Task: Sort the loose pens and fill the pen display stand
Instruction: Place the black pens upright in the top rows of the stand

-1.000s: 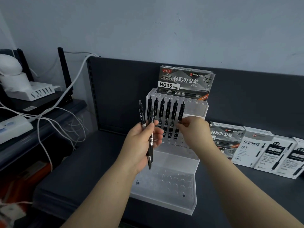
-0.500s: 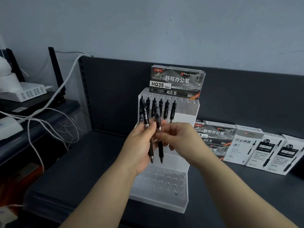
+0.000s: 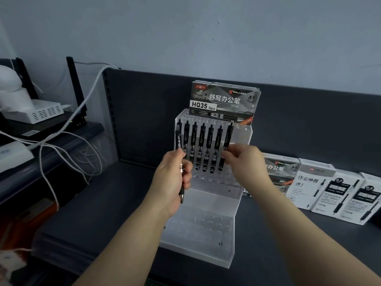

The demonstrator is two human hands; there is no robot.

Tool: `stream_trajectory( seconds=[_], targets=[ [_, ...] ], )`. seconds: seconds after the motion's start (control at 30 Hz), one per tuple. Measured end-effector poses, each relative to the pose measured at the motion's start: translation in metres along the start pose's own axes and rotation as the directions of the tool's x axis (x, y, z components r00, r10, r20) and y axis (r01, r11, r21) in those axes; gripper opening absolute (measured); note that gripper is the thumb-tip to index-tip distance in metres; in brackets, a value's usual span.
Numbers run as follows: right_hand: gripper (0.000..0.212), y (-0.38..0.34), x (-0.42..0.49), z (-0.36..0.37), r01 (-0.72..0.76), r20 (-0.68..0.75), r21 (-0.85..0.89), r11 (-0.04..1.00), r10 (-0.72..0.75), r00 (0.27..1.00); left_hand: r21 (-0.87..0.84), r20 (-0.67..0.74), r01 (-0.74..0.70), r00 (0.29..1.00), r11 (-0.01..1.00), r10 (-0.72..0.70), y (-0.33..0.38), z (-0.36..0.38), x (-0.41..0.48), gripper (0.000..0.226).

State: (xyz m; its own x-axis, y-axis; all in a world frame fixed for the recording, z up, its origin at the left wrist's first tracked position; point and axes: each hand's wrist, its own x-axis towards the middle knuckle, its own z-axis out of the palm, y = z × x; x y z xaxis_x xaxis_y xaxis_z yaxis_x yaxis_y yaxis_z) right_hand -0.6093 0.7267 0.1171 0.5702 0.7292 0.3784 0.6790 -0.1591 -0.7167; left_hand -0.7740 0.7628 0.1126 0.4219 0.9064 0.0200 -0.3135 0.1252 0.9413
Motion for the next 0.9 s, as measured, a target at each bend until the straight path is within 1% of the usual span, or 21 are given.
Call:
stream_trajectory(
  seconds=[0.2,0.33,0.4,0.47,0.5,0.53,0.6,0.63,0.67,0.73,0.8,0.83,0.87,0.9],
  targets=[
    [0.028,0.0,-0.001,0.001,0.065,0.084,-0.233,0.97,-0.046,0.995,0.017,0.003,-0.067,0.998,0.998,0.067,-0.004,0.002,-0.001,0.015],
    [0.027,-0.001,-0.001,0.001,0.095,0.115,-0.266,0.959,-0.066,0.991,-0.038,-0.001,-0.079,0.997,0.996,0.079,-0.005,0.006,-0.003,0.014],
    [0.023,0.0,-0.003,-0.002,0.101,0.077,-0.251,0.963,-0.084,0.993,-0.07,0.002,-0.072,0.997,0.995,0.072,-0.005,0.009,-0.004,0.014],
    [0.017,-0.002,-0.01,-0.008,0.1,-0.009,-0.158,0.982,-0.103,0.995,-0.106,0.011,-0.053,0.998,0.993,0.055,-0.007,0.01,-0.004,0.015],
    [0.013,-0.004,-0.015,-0.012,0.099,-0.027,-0.069,0.993,-0.101,0.995,-0.12,0.013,-0.047,0.999,0.992,0.049,-0.007,0.012,-0.004,0.015],
    [0.009,-0.009,-0.02,-0.015,0.092,0.0,0.049,0.995,-0.092,0.996,-0.126,0.012,-0.047,0.999,0.991,0.049,-0.008,0.013,-0.004,0.015],
    [0.004,-0.02,-0.033,-0.019,0.039,0.18,0.278,0.96,-0.092,0.979,-0.122,0.015,-0.062,0.998,0.991,0.064,-0.009,0.016,-0.004,0.014],
    [0.005,-0.024,-0.038,-0.018,0.013,0.269,0.355,0.935,-0.116,0.956,-0.124,0.021,-0.07,0.997,0.99,0.073,-0.009,0.019,-0.004,0.013],
    [0.007,-0.026,-0.042,-0.017,0.0,0.323,0.404,0.915,-0.143,0.936,-0.129,0.028,-0.076,0.996,0.989,0.08,-0.009,0.023,-0.005,0.013],
    [0.006,-0.027,-0.045,-0.015,0.007,0.337,0.43,0.903,-0.168,0.926,-0.128,0.034,-0.079,0.996,0.989,0.084,-0.01,0.03,-0.007,0.014],
    [0.011,-0.024,-0.042,-0.017,0.034,0.295,0.412,0.91,-0.168,0.941,-0.092,0.033,-0.095,0.995,0.991,0.099,-0.012,0.035,-0.009,0.019],
    [0.013,-0.022,-0.038,-0.02,0.042,0.26,0.405,0.913,-0.159,0.952,-0.042,0.033,-0.128,0.991,0.991,0.13,-0.013,0.036,-0.01,0.02],
    [0.012,-0.019,-0.033,-0.024,0.041,0.211,0.409,0.912,-0.138,0.968,0.056,0.031,-0.189,0.982,0.98,0.188,-0.015,0.034,-0.01,0.02],
    [0.008,-0.015,-0.027,-0.029,0.035,0.148,0.424,0.905,-0.107,0.983,0.207,0.036,-0.278,0.96,0.938,0.276,-0.017,0.031,-0.008,0.021]
  ],
)
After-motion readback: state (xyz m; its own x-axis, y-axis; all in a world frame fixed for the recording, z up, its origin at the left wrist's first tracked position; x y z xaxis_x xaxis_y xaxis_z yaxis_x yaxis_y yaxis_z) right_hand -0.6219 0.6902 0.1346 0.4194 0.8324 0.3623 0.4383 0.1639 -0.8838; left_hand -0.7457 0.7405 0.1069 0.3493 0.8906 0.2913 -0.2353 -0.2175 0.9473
